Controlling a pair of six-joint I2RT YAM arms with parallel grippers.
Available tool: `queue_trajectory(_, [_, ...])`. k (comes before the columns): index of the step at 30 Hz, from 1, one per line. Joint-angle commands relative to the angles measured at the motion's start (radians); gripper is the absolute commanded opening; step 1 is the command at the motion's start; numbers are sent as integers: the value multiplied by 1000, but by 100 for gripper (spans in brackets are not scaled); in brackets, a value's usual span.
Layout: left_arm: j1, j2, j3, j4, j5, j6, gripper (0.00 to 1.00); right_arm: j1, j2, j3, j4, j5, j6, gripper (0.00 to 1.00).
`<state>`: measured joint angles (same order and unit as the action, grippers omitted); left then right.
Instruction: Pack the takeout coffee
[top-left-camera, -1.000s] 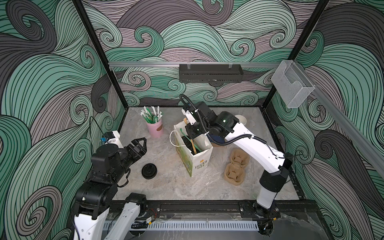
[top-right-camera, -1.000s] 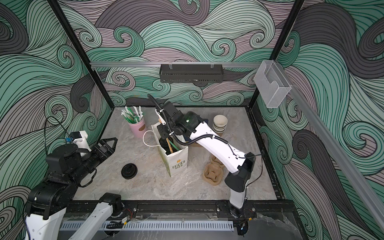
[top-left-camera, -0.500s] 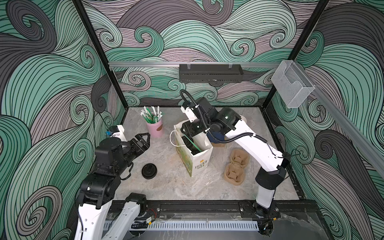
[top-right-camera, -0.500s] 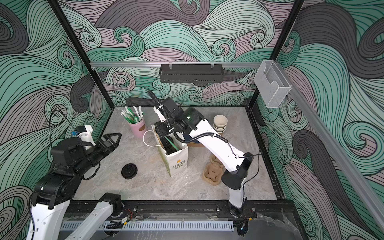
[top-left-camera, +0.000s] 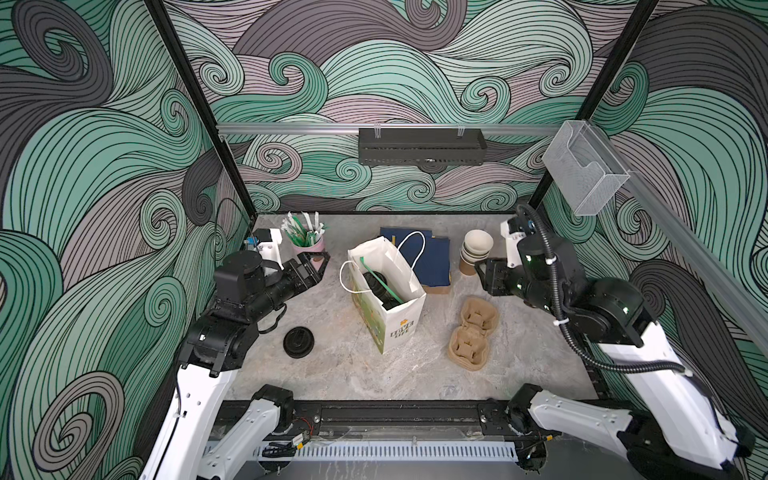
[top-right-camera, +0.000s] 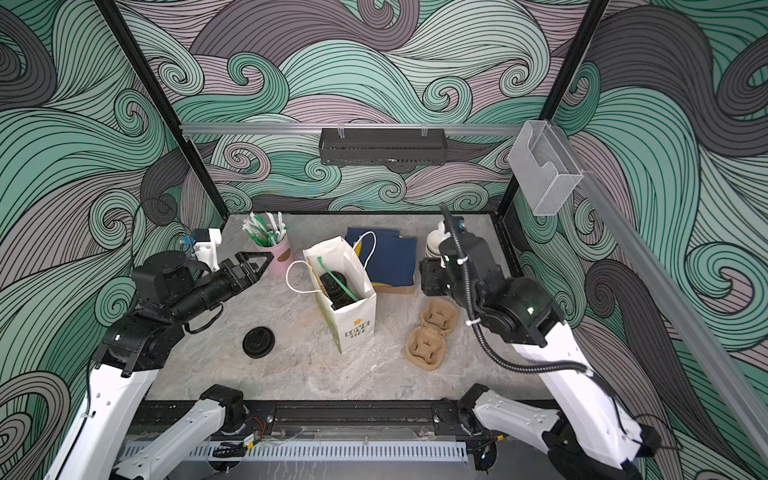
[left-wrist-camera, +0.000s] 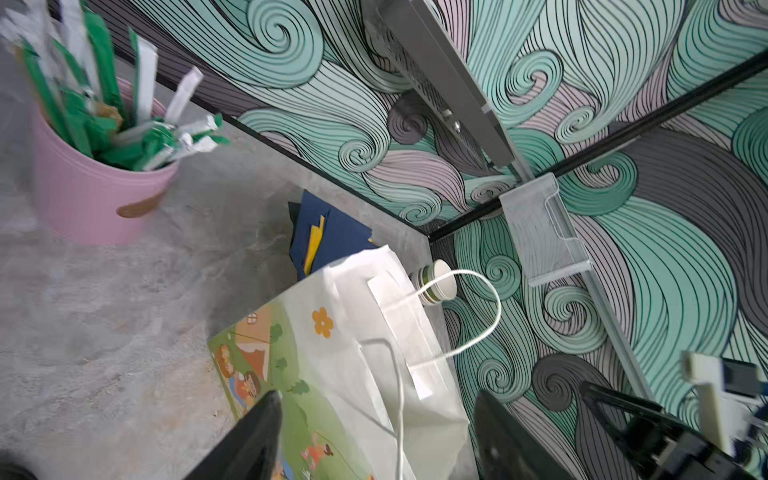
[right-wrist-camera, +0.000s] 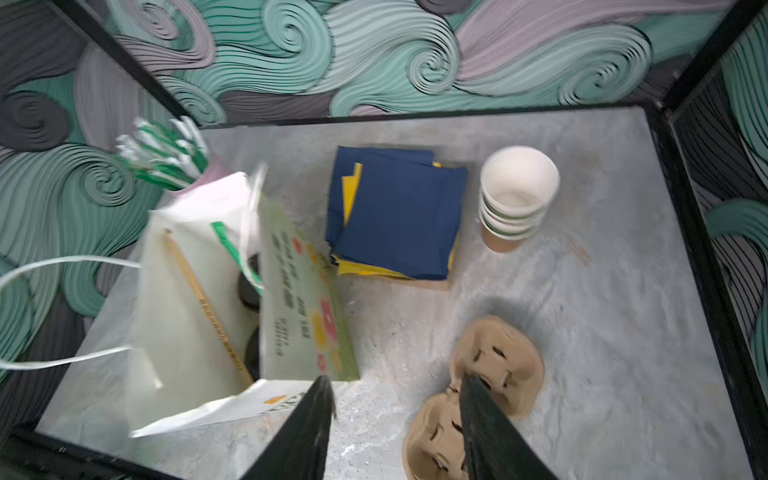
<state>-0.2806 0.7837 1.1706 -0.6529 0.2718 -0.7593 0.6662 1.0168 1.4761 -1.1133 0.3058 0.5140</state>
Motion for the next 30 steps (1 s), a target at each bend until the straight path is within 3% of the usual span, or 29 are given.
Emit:
queue_trajectory(1, [-66,4,-10,-36,-35,-28,75,-53,-23,-182,-47,-50,177,52])
queue_trajectory(6, [-158,-19,-50,-71,-127,-70,75,-123,-30,-336,-45,-171,261,53])
queue_trajectory(9, [-184,-11,-57,-57,-138,-75,75,-201,24,-333,-13,-247,220,54])
queue_trajectory(15, [-192,35,-22,-29,-138,-37,75,-362,209,-141,18,-275,57,59])
queue_trajectory(21, [-192,38,-38,65,-169,-35,75,-495,347,1,18,-257,37,57])
queue_trajectory(24, [-192,48,-22,60,-162,-21,75,-531,395,57,18,-215,32,57])
queue_trajectory(30, [-200,87,11,3,-128,-9,75,-545,445,91,-40,-255,13,53])
